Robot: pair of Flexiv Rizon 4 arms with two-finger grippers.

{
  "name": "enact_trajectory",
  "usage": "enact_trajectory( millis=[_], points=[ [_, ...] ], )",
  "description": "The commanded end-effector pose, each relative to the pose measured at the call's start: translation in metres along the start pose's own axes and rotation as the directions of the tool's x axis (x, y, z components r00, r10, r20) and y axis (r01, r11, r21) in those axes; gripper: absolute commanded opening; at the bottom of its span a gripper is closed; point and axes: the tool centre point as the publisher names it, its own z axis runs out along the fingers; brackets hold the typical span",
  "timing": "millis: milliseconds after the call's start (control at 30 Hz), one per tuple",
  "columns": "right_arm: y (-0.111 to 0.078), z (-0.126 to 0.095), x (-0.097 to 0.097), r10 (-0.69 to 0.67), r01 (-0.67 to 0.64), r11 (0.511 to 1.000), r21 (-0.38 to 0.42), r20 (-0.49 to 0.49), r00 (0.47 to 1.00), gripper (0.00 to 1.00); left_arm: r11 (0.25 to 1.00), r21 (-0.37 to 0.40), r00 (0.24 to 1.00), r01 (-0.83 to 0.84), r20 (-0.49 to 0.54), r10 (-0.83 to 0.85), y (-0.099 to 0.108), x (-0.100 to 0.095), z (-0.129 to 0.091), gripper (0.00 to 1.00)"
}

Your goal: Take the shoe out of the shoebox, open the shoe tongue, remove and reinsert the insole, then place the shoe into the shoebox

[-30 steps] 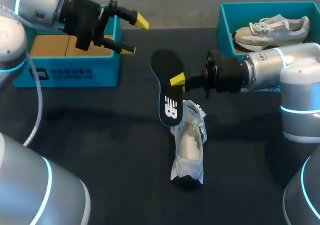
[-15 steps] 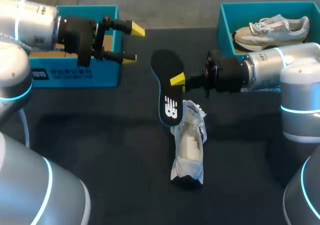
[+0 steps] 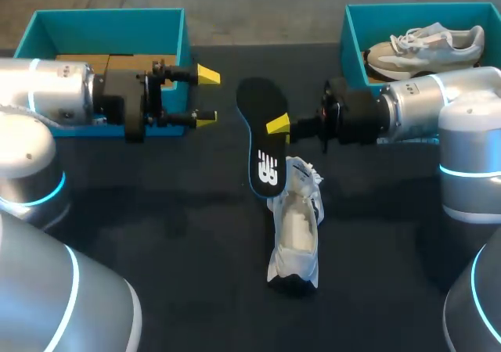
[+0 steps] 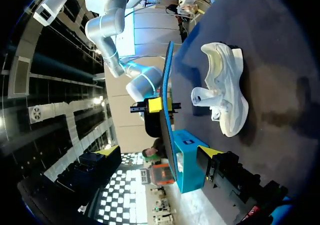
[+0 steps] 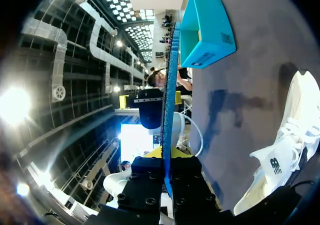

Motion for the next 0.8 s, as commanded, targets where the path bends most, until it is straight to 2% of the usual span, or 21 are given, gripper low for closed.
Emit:
enact_trajectory(
  millis=[33,133,233,533,800],
  points=[
    [0.0,0.001,0.0,0.0,0.0,1.0,-0.001,0.001,1.0,0.0,1.0,0.002,0.998,-0.017,0.061,0.016,0.004,0.008,0.026,1.0],
    [0.0,0.001,0.0,0.0,0.0,1.0,-0.001,0.001,1.0,0.0,1.0,0.006,0.998,-0.017,0.066,0.017,0.001,0.01,0.036,1.0],
    [0.0,0.001,0.0,0.0,0.0,1.0,-0.001,0.001,1.0,0.0,1.0,0.007,0.997,-0.01,0.076,0.009,0.0,0.015,0.046,0.84],
    [0.0,0.001,0.0,0.0,0.0,1.0,-0.001,0.001,1.0,0.0,1.0,-0.027,0.995,0.005,0.101,-0.002,-0.007,0.014,0.069,0.49],
    [0.0,0.001,0.0,0.0,0.0,1.0,-0.001,0.001,1.0,0.0,0.999,-0.053,0.994,0.013,0.107,-0.007,-0.015,0.013,0.074,0.44]
  ],
)
